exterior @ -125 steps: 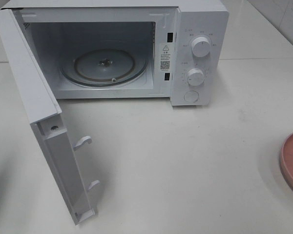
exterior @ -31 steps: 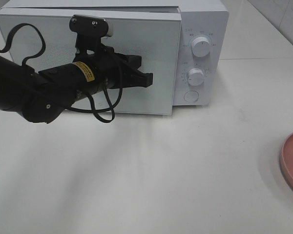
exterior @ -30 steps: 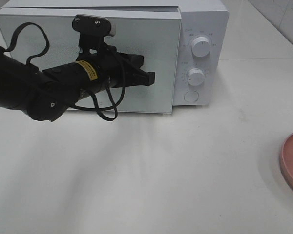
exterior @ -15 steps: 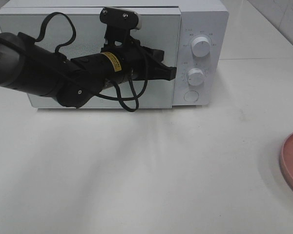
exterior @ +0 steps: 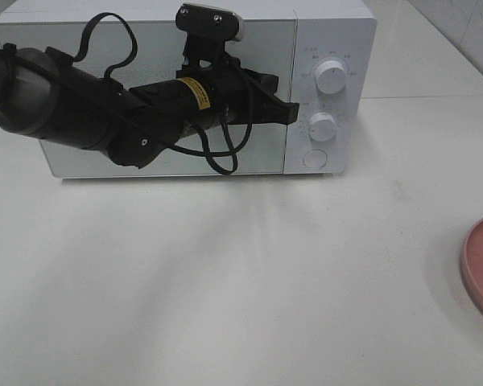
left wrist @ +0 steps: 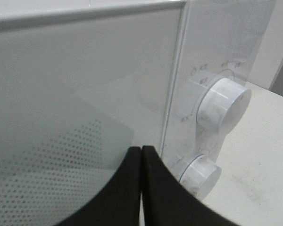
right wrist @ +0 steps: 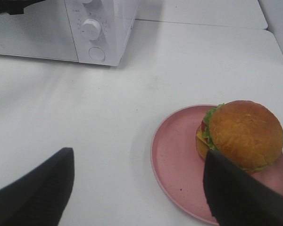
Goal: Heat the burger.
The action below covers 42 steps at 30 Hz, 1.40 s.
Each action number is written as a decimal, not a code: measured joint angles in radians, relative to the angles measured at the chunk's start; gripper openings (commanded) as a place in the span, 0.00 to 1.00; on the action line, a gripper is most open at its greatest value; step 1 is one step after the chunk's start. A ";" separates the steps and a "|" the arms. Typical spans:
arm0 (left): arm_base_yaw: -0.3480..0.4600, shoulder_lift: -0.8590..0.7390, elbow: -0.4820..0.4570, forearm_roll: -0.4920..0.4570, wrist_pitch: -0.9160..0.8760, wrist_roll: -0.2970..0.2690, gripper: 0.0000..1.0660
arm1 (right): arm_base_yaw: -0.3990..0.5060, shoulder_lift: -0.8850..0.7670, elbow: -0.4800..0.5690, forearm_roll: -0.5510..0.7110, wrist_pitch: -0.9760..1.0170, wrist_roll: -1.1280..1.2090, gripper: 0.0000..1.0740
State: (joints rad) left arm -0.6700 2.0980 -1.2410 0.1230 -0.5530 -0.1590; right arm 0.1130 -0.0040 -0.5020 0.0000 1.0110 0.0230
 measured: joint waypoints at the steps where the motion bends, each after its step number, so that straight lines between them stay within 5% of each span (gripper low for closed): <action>1: 0.000 0.000 0.000 0.000 0.000 0.000 0.00 | 0.000 0.000 0.000 0.000 0.000 0.000 0.70; 19: 0.013 -0.151 0.020 -0.060 0.305 0.000 0.01 | 0.000 0.000 0.000 0.000 0.000 0.000 0.70; 22: 0.004 -0.182 0.022 -0.065 0.386 0.000 0.11 | 0.000 0.000 0.000 0.000 0.000 0.000 0.70; 23: -0.008 -0.196 0.022 -0.065 0.444 0.000 0.23 | 0.000 0.000 0.000 0.000 0.000 0.000 0.70; 25: -0.021 -0.210 0.023 -0.065 0.516 0.000 0.32 | 0.000 0.000 0.000 0.000 0.000 0.000 0.70; 26: -0.029 -0.218 0.023 -0.066 0.544 0.000 0.57 | 0.000 0.000 0.000 0.000 0.000 0.000 0.70; 27: -0.029 -0.218 0.023 -0.066 0.544 0.000 0.57 | 0.000 0.000 0.000 0.000 0.000 0.000 0.70; 28: -0.042 -0.236 0.023 -0.073 0.615 0.000 0.80 | 0.000 0.000 0.000 0.000 0.000 0.000 0.70; 29: -0.051 -0.245 0.023 -0.078 0.646 0.000 0.91 | 0.000 0.000 0.000 0.000 0.000 0.000 0.70; 42: -0.103 -0.357 0.023 -0.115 1.022 0.000 0.95 | 0.000 0.000 0.000 0.000 0.000 0.000 0.70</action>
State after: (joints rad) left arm -0.7730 1.7410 -1.2180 0.0080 0.4690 -0.1590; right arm 0.1130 -0.0040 -0.5020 0.0000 1.0110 0.0230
